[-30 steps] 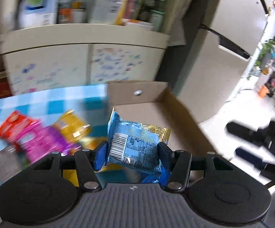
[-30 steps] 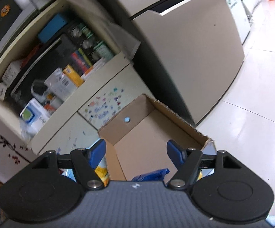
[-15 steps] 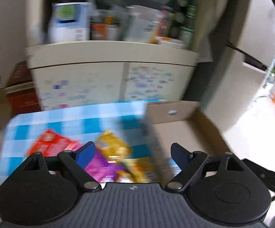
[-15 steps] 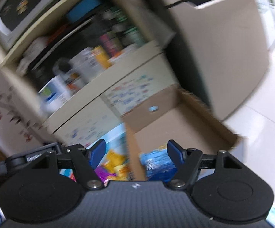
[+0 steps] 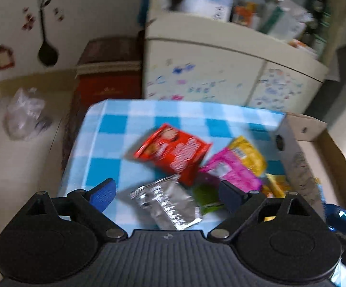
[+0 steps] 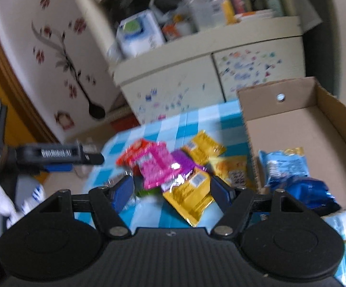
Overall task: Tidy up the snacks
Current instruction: 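Move both grippers back over the remaining snack packets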
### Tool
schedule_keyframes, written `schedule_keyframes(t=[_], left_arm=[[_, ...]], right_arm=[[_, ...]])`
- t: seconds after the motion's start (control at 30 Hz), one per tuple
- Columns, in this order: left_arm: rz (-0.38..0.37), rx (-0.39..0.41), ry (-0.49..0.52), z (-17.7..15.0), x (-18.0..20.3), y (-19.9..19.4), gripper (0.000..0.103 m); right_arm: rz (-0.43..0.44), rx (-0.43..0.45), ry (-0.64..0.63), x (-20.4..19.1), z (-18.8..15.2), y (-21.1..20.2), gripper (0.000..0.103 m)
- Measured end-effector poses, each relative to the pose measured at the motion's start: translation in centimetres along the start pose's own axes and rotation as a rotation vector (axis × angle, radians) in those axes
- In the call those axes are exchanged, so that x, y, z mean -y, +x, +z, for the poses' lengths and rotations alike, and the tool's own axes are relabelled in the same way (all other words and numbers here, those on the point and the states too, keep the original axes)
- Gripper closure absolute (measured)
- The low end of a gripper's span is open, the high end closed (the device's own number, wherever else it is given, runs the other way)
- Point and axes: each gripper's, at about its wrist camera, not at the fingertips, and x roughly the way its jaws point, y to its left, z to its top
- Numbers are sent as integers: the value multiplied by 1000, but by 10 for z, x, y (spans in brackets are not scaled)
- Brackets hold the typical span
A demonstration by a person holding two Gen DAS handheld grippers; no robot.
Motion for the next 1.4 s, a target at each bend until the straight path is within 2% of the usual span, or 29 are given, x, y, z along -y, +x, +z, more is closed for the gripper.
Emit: schedule_keyframes(t=[0.2, 0.33, 0.53, 0.77, 0.97, 1.03, 1.13, 1.2, 1.27, 1.4], left_arm=[[16, -74, -89, -5, -16, 25, 8], [56, -104, -56, -6, -6, 43, 8], [81, -135, -52, -6, 2, 66, 8], [106, -173, -82, -8, 5, 88, 7], [138, -190, -79, -15, 6, 99, 1], [133, -199, -99, -15, 4, 101, 1], [136, -192, -82, -16, 5, 101, 0], [133, -185, -80, -18, 4, 99, 4], [128, -182, -62, -20, 4, 96, 9], [107, -176, -39, -23, 0, 88, 21]], right_arm=[[-36, -74, 18, 4, -12, 28, 31], [-38, -116, 127, 13, -16, 44, 31], [-74, -114, 309, 24, -14, 63, 31], [-179, -99, 381, 22, -13, 84, 30], [-252, -88, 378, 19, -16, 98, 31], [-251, -86, 347, 16, -16, 99, 36], [-242, -84, 339, 16, -16, 98, 37], [-232, -89, 321, 15, -16, 96, 38], [-223, -99, 285, 10, -17, 95, 44], [-190, -130, 210, 1, -19, 94, 45]])
